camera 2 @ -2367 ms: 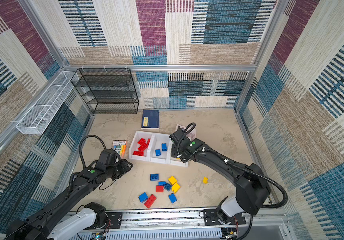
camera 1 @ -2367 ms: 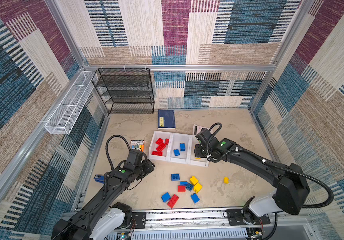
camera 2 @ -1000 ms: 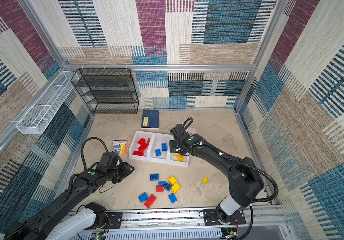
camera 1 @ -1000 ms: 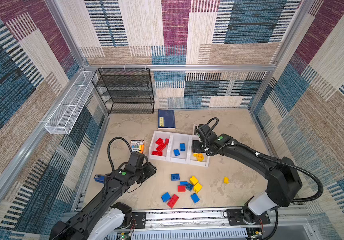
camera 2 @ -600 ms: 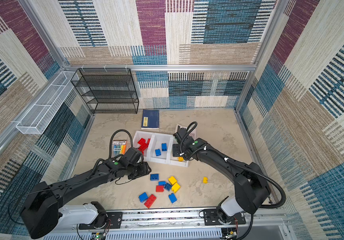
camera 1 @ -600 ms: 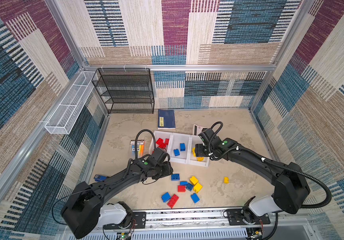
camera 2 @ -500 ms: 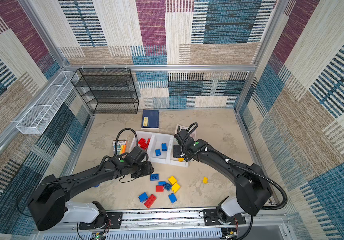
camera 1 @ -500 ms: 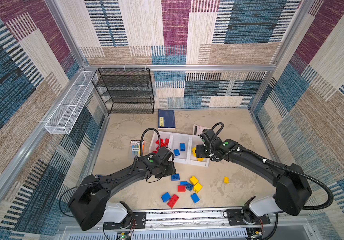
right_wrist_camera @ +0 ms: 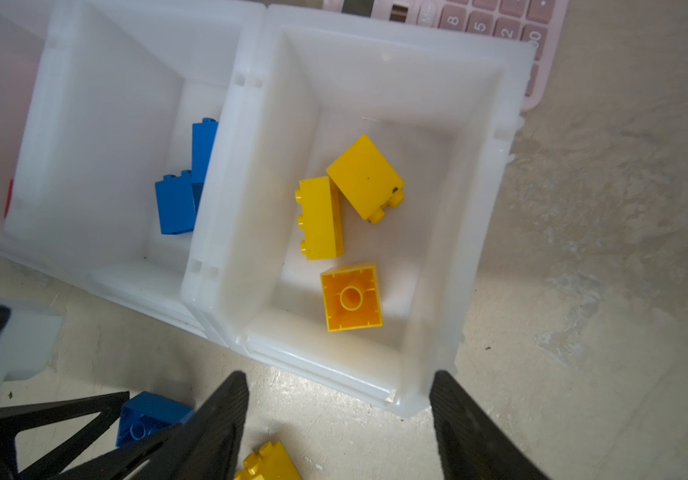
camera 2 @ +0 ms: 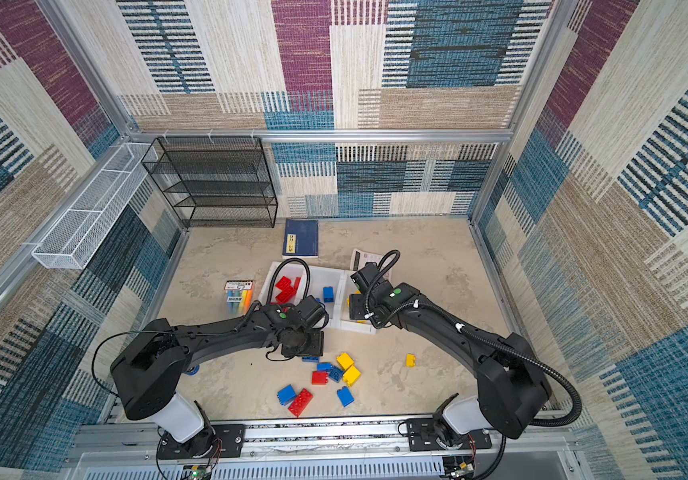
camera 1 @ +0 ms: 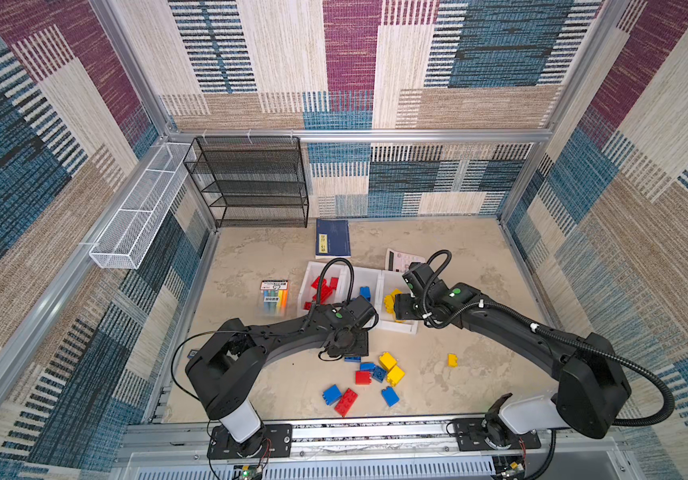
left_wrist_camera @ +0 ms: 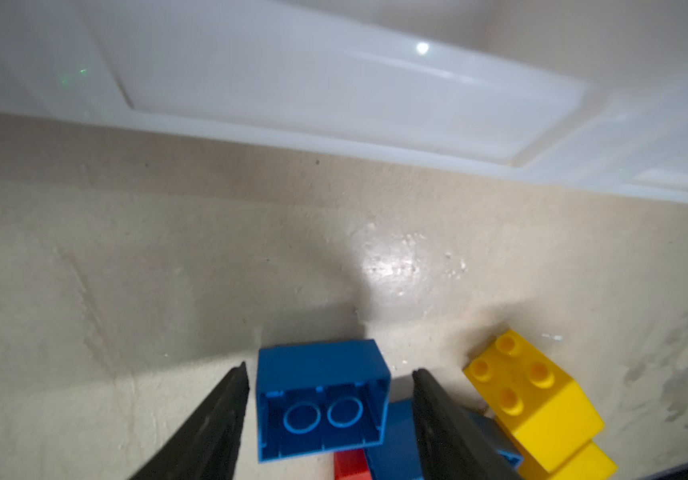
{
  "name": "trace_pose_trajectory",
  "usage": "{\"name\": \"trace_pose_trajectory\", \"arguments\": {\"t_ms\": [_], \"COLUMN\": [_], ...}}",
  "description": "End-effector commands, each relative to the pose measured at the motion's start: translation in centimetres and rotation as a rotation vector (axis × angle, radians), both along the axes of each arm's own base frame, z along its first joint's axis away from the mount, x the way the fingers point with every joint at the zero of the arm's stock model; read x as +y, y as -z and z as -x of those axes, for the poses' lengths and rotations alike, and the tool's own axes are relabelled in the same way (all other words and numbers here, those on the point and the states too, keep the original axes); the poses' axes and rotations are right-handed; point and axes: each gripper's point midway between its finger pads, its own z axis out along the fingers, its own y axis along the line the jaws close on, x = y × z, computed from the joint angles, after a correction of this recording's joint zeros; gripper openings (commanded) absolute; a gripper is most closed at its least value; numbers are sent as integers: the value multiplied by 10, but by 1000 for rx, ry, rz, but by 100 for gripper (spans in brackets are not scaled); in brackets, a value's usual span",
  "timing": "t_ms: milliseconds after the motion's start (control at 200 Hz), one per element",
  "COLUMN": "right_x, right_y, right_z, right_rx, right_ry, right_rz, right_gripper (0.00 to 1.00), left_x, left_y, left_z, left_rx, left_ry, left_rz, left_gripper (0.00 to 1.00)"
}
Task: Sort the legos into containers by color
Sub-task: 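Withdraw the right gripper while the left gripper descends and grasps a blue 2x2 brick, then carry the blue 2x2 brick with the left gripper into the middle compartment and release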
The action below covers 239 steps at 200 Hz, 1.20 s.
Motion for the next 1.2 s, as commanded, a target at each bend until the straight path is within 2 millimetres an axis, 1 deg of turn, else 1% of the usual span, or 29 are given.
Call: {"name": "trace_pose_trajectory", "arguments": {"t_ms": [0,210,371,471,671,771,826,932,1017,1077,1192], "right_x": [4,3,2,2,-1,-4,-5,-7,-8,-9,-10], "right_y": [-3,-2,-2,-3,-13,-18,-21,-27,-29,-30,-29], "right_z": [-2,-1,0,1,2,4,5,7,9,10,13], "right_rx": [-11,-11,-10,-13,-32,-42,-50,-65,-68,-67,-61], "right_ry": [4,3,3,4,8,13,15,17,15,13,9], "right_rz": [-30,-32,-31,-31,-38,-39,-45,-57,-61,-60,-57], "right_gripper": [72,72,72,72,71,71,70,70,70,70,70], "left_x": [6,0,0,-4,-15,-20,-21,-19,-17,-14,-13], "left_y": [4,8,11,5,-17,-32,-41,-58,-67,-69,-69], "left_z": [1,5,5,1,-12,-24,-34,-58,-79,-93,-114], "left_rx": [-1,5,12,-8,-55,-86,-107,-149,-175,-182,-181], "left_ry": [21,45,47,59,82,85,77,63,58,51,41], "left_rz": [-54,-66,-74,-64,-43,-26,-17,-9,-9,-16,-20], "left_gripper": [65,61,54,52,48,48,48,48,48,48,48]}}
